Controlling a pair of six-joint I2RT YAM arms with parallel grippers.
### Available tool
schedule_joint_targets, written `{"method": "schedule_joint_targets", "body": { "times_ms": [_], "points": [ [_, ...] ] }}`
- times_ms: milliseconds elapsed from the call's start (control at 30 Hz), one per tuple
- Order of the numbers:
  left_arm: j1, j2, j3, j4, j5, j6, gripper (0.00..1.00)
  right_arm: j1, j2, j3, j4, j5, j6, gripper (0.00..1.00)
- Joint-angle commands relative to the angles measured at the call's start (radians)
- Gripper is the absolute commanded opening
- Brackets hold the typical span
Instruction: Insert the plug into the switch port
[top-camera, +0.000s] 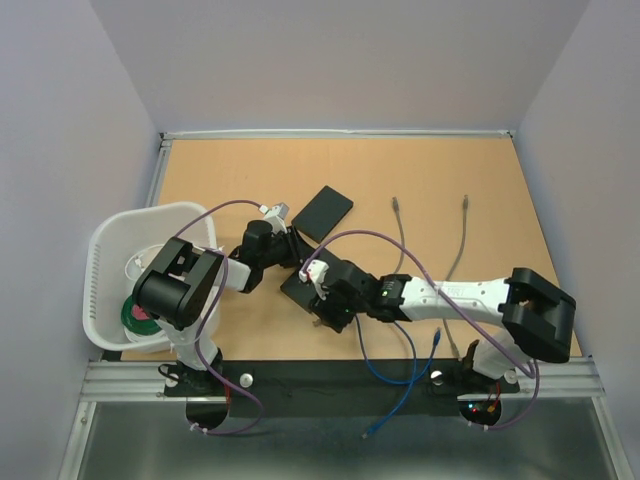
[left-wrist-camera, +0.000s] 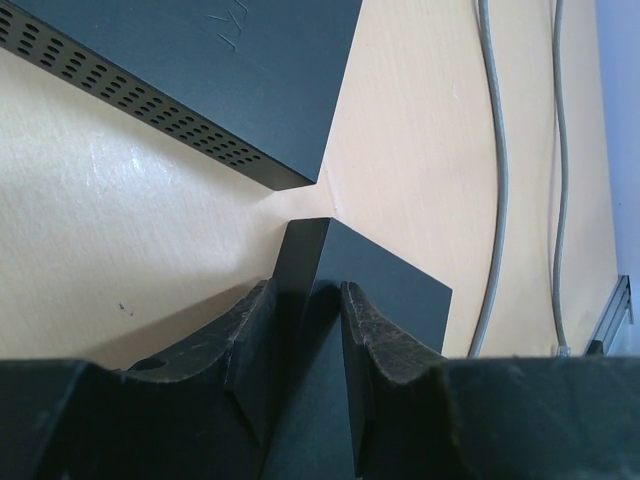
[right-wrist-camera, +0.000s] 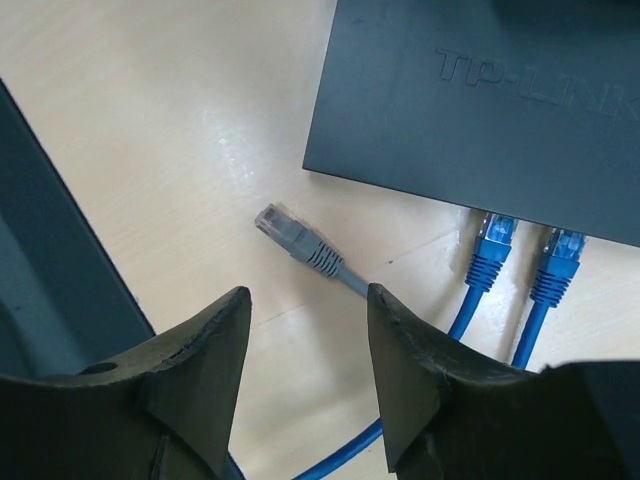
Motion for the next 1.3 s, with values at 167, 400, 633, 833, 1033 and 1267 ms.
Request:
{"method": "schedule_joint_targets", "body": {
  "times_ms": [167, 400, 633, 833, 1033, 1267],
  "points": [
    [-0.003, 0.051, -0.043, -0.185, 0.024, 0.021, 0.36, 0.004, 0.102, 0.012, 0.059, 0.002, -0.009, 0.54],
    [-0.002, 0.056, -0.043, -0.183, 0.030, 0.022, 0.36, 0.004, 0.135, 0.007, 0.087, 0.023, -0.008, 0.54],
    [0.000, 0.062, -0.042, -0.183, 0.035, 0.022, 0.36, 0.004, 0.152, 0.004, 0.101, 0.023, -0.004, 0.47],
    [0.001, 0.064, -0.042, -0.182, 0.040, 0.022, 0.36, 0.004, 0.163, -0.001, 0.110, 0.023, 0.000, 0.22],
    [0.004, 0.050, -0.045, -0.182, 0.037, 0.021, 0.35, 0.004, 0.139, -0.024, 0.122, -0.008, 0.012, 0.09],
    [0.006, -0.031, -0.034, -0.240, 0.018, 0.024, 0.35, 0.004, 0.070, -0.057, 0.145, -0.058, 0.063, 0.01]
  ]
}}
